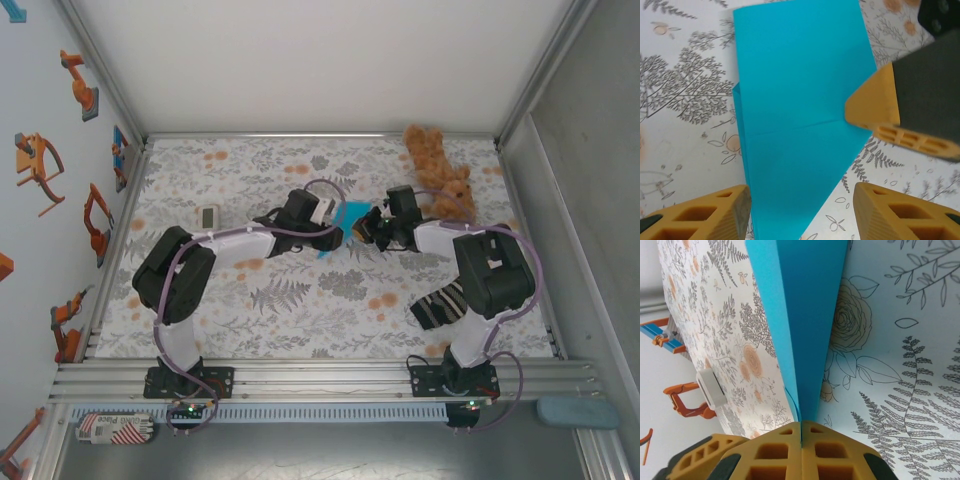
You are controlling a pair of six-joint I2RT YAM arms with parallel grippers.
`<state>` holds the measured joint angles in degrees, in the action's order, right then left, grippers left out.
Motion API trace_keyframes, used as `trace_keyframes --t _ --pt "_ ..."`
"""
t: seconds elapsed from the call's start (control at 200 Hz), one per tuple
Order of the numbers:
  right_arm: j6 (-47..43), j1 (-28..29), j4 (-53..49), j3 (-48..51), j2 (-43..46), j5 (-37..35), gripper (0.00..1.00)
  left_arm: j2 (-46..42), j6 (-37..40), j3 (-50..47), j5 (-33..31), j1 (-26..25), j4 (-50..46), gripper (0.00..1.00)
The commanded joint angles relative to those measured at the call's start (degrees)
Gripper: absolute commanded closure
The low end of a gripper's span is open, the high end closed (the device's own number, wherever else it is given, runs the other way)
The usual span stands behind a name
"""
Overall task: Fold a paper plane with a square sheet of paper (pick it up from the middle)
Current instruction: Fold the wing for the fifth time at the center of the table.
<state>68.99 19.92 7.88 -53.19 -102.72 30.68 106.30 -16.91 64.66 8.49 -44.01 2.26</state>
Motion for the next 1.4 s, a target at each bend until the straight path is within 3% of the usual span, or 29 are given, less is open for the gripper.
trace_keyframes --t 0.0,0.356,0.536,0.911,1.087,1.397 --pt "2.2 -1.0 -2.7 -1.6 1.4 1.5 1.0 1.3 12.2 -1.2 -0.7 -1.4 4.1 0.44" --pt "2.9 -1.8 -6.7 -3.1 0.9 4.4 1.0 4.9 26.8 -0.1 -9.7 -4.9 5.8 0.5" --pt "2.5 -2.0 -8.7 -4.1 0.8 4.4 1.0 6.5 30.3 -0.8 -13.4 -5.4 7.6 0.56" --pt "2.2 -2.1 -10.8 -4.9 -0.1 4.6 1.0 6.5 31.9 -2.7 -9.8 -5.8 8.8 0.68" --pt "2.2 -2.0 -11.9 -5.2 -0.7 4.7 1.0 6.7 32.1 -2.6 -9.9 -6.0 8.5 0.68" --pt "0.5 -2.1 -14.2 -5.7 -0.8 3.9 1.0 4.9 32.6 -2.9 -11.7 -7.2 9.9 0.59"
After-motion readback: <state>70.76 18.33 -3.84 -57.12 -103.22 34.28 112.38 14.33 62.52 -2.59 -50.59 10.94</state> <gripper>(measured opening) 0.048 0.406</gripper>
